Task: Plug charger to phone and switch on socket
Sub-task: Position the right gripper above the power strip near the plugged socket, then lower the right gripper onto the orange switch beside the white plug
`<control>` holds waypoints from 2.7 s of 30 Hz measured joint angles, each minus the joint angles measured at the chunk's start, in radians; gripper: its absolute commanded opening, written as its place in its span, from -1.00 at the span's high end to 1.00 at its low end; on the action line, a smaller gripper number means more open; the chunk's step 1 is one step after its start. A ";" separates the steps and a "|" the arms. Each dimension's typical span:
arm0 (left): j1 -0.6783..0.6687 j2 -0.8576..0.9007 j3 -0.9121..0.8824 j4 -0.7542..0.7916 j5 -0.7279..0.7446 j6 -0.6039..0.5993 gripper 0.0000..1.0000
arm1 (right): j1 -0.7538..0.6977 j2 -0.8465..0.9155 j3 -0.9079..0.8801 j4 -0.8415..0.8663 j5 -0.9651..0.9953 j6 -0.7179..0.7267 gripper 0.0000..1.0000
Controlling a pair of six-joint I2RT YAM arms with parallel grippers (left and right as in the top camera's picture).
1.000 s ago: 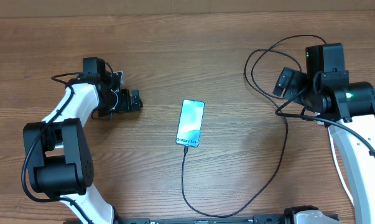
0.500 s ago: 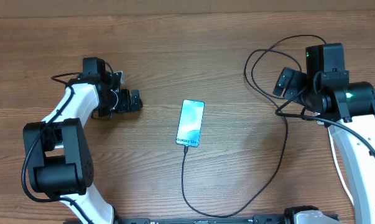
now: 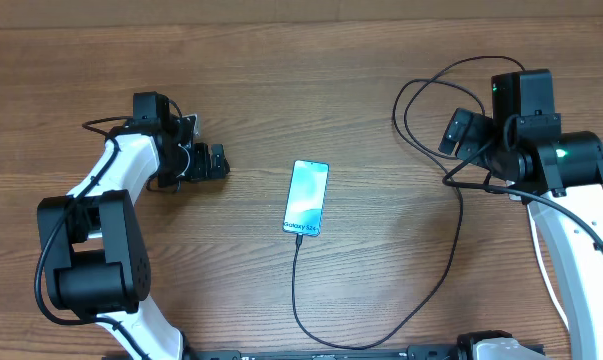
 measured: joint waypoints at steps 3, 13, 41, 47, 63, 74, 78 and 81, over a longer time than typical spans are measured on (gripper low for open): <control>0.000 0.000 0.000 0.000 0.000 0.000 -1.00 | 0.000 0.000 0.000 0.000 0.000 0.000 -1.00; 0.000 0.000 0.000 0.000 0.000 0.000 -0.99 | 0.000 0.000 0.000 0.000 0.001 0.000 -1.00; 0.000 0.000 0.000 0.000 0.000 0.000 -0.99 | 0.000 0.000 0.000 0.001 0.007 0.000 -1.00; 0.000 0.000 0.000 0.000 0.000 0.000 -0.99 | 0.000 0.000 0.000 0.000 0.007 0.000 -1.00; 0.000 0.000 0.000 0.000 0.000 0.000 -0.99 | 0.000 0.000 0.000 0.001 0.007 0.000 -1.00; 0.000 0.000 0.000 0.000 0.000 0.000 -0.99 | 0.000 0.000 0.000 0.069 0.007 -0.001 -0.57; 0.000 0.000 0.000 0.000 0.000 0.000 -1.00 | -0.001 0.000 0.000 0.082 0.007 0.001 0.93; 0.000 0.000 0.000 0.000 0.000 0.000 -0.99 | -0.002 0.000 0.001 0.077 0.007 0.004 0.93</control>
